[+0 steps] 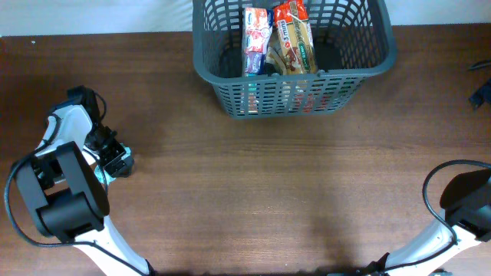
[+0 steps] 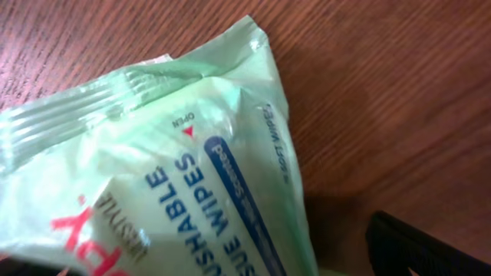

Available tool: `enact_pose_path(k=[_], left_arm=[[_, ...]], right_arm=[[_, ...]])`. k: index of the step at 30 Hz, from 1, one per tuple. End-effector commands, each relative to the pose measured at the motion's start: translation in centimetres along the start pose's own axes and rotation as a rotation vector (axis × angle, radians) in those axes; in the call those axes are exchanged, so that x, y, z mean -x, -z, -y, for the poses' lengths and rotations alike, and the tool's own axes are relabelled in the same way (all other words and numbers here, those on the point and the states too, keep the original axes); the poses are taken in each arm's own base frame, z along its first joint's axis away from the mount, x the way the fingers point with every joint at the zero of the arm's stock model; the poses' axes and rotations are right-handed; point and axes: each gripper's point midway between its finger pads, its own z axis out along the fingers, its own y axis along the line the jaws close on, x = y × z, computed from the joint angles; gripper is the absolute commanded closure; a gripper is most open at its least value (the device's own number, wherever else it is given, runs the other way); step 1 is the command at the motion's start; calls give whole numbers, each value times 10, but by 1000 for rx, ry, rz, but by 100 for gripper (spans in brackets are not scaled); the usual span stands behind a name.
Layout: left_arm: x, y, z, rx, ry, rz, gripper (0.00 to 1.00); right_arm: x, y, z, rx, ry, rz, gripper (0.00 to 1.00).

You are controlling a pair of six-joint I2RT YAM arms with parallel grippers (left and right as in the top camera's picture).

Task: Pack container
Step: 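Close the left gripper on the wipes pack and lift it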

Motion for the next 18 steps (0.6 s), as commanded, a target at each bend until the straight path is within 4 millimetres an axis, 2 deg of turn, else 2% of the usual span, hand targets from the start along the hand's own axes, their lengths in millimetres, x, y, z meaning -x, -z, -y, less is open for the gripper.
enact_pose_path(k=[1,14,15,16,17,18], left_arm=[[3,-23,-12,74,9,20,1],[3,-25,-13,82,-22,20,1],[3,-25,-13,83,-22,18,9],[2,-25,-14,85,-21,14,31],[1,-25,-14,88,-21,7,43],[0,-25,-14,90,-20,1,59]], right_arm=[[0,-2,-1,3,-12,-4,1],[0,-2,-1,3,-12,-4,1],[0,-2,-1,3,-12,-4,1],[0,-2,-1,3,-12,-4,1],[0,-2,-1,3,-12,-4,1],[0,-2,-1,3,-12,-4,1]])
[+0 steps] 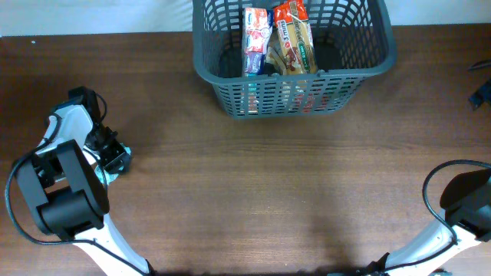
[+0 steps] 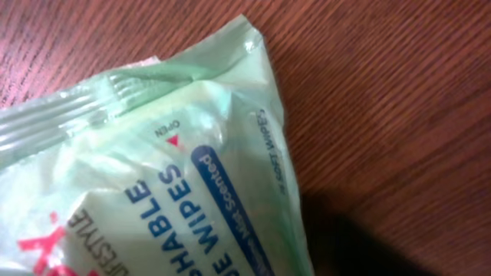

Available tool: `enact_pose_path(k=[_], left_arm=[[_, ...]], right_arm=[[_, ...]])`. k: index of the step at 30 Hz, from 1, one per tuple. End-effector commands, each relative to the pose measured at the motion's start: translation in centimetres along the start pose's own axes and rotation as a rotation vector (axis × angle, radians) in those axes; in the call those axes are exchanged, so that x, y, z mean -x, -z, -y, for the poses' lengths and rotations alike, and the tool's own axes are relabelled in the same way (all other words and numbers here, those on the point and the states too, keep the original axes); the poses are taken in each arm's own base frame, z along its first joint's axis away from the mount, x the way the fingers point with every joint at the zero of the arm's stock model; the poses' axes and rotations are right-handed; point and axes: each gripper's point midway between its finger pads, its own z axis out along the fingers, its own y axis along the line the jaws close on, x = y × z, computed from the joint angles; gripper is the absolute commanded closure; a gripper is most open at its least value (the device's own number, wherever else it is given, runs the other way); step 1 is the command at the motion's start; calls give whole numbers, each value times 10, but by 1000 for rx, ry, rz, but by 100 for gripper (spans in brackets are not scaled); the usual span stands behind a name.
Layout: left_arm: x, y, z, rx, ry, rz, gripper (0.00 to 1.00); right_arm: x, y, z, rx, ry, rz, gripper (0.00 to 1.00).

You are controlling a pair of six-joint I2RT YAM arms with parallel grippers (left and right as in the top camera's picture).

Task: Pack container
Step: 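Close the left gripper on the wipes pack and lift it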

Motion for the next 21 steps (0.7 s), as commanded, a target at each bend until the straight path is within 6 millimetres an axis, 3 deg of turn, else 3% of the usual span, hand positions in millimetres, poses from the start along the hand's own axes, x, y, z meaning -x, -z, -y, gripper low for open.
enact_pose_path(k=[1,2,3,9,13,17,21], left_arm=[[0,-22,-15,88,-14,-1,83],[0,-22,-15,88,-13,-1,97],[0,-22,-15,88,-13,-1,98],[-5,-22,-17,100,-17,-30,98],[-19,-21,-14,91,-129,-115,98],[-47,-4,9,-13,-352,-253,98],[-61,41,50,-207,-584,-266,98]], right_arm=[[0,-2,0,0,-13,-3,1],[0,-2,0,0,-13,-3,1],[0,-2,0,0,-13,-3,1],[0,-2,0,0,-13,-3,1],[0,-2,0,0,-13,-3,1],[0,-2,0,0,-13,-3,1],[0,-2,0,0,-13,-3,1]])
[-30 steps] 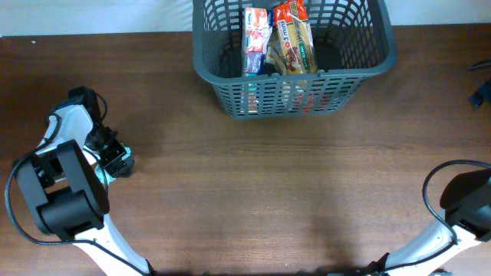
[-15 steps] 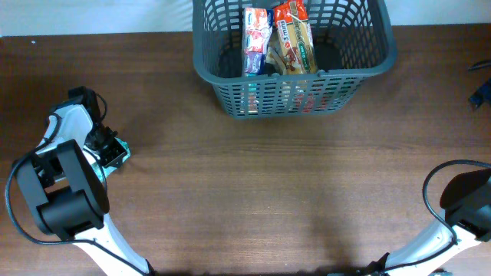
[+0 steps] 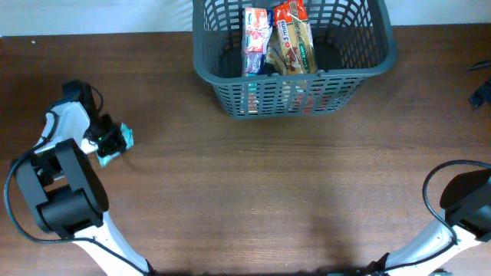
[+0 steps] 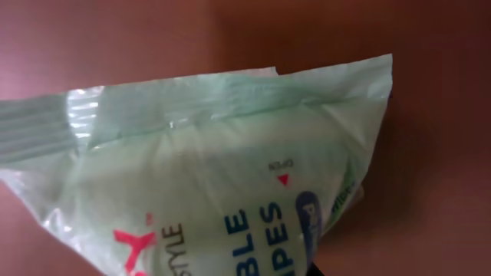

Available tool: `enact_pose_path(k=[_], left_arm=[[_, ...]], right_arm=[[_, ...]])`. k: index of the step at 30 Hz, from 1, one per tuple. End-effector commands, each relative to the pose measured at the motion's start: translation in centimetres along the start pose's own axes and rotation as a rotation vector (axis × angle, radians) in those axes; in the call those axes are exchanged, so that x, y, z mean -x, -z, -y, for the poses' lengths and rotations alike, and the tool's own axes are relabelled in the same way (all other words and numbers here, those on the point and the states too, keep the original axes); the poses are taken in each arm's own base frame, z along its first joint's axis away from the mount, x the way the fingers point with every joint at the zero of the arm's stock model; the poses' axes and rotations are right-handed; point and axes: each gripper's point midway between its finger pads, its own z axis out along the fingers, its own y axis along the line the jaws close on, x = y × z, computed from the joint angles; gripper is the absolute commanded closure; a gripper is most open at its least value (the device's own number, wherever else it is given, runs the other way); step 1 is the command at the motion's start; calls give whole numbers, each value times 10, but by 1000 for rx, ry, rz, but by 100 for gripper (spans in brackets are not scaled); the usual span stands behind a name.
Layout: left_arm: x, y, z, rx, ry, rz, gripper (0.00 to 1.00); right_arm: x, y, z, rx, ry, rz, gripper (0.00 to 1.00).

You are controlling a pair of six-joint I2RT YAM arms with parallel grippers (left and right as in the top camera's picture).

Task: Pack container
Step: 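Close the left gripper on the wipes pack and lift it, then carry the wipes pack with the left gripper over the basket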

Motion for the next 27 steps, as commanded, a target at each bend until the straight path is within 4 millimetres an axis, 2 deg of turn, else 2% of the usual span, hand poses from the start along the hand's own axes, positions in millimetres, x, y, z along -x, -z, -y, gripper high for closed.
enact_pose_path(k=[1,3,5,7,8,9,11,13,16,19,22,24,27], left_arm=[[-18,35,41,-138,-321,-40,99],[-23,75,67,-253,-450,13,98],[-35,122,92,-385,-592,72,98],[-57,181,116,-557,-757,134,98],[-82,232,130,-710,-908,184,98],[-98,260,135,-792,-988,205,99],[-141,323,134,-984,-1156,243,99],[-187,382,121,-1169,-1286,274,98],[-249,435,94,-1363,-1433,306,99],[-306,465,65,-1509,-1483,310,98],[-347,472,47,-1577,-1474,316,98],[-371,466,39,-1588,-1471,316,99],[-403,441,30,-1559,-1505,292,98]], right_arm=[[0,-2,0,0,-12,-3,1],[0,-2,0,0,-12,-3,1],[0,-2,0,0,-12,-3,1],[0,-2,0,0,-12,-3,1],[0,-2,0,0,-12,-3,1],[0,-2,0,0,-12,-3,1],[0,-2,0,0,-12,-3,1],[0,-2,0,0,-12,-3,1],[0,-2,0,0,-12,-3,1],[0,-2,0,0,-12,-3,1],[0,-2,0,0,-12,-3,1],[0,-2,0,0,-12,-3,1],[0,-2,0,0,-12,-3,1]])
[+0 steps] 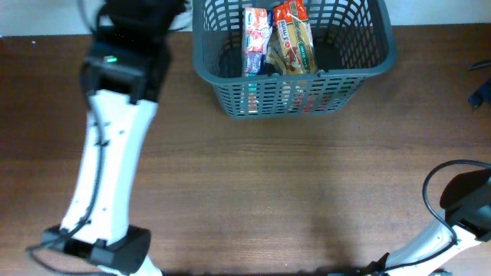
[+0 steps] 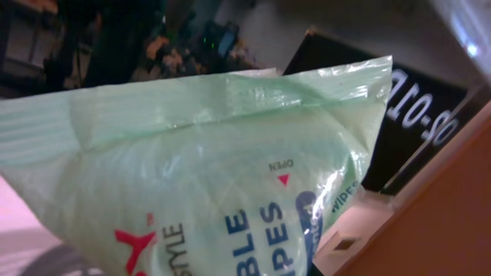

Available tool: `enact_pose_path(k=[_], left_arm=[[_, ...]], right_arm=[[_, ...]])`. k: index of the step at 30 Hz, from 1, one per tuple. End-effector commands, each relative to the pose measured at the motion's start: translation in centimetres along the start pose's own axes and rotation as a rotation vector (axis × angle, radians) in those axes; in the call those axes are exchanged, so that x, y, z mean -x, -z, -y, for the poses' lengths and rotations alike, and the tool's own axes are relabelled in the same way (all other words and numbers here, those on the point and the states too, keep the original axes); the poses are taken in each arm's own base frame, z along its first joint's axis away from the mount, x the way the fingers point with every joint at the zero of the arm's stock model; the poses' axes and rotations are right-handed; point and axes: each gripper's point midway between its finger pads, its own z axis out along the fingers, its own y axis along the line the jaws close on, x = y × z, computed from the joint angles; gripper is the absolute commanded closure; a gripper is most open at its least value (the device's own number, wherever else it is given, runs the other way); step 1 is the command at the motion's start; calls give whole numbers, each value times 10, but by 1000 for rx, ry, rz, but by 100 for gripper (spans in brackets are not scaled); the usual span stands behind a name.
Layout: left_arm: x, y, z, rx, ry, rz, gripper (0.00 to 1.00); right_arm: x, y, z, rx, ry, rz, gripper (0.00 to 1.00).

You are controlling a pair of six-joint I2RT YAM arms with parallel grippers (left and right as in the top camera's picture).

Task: Pack container
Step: 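Carry the wipes pack with the left gripper over the basket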

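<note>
A pale green pack of flushable wipes [image 2: 192,169] fills the left wrist view, held up in the air with the room behind it. My left gripper [image 1: 144,9] is shut on it, high at the top edge of the overhead view, just left of the grey basket [image 1: 291,96]. The arm hides the pack in the overhead view. A dark part [image 1: 480,92] at the right edge may belong to my right arm; its jaws do not show.
The basket holds two snack packs, a white and purple one [image 1: 257,38] and a red and green one [image 1: 295,38], with room on its left and right sides. My left arm [image 1: 107,169] stretches across the table's left side. The right arm's base [image 1: 464,201] sits at the bottom right.
My left arm has stretched out and raised the wipes pack from low over the table's left side to the top edge, beside the basket's left rim. The grip is unchanged.
The wipes pack first lay on the table at the left with my left gripper at it. It was then lifted a little off the wood, held in the gripper. Now it hangs high beside the basket. The right arm has stayed still.
</note>
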Motion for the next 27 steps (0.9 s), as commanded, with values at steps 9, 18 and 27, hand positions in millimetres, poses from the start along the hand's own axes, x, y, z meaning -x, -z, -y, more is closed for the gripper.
enact_pose_path(k=[9,18,27], left_arm=[[-155,-86,-53,170,-53,-230,92],[-229,-97,-94,265,-67,-402,88],[-283,-91,-128,360,-83,-548,88]], right_arm=[[0,-2,0,1,-12,-3,1],[0,-2,0,1,-12,-3,1],[0,-2,0,0,-12,-3,1]])
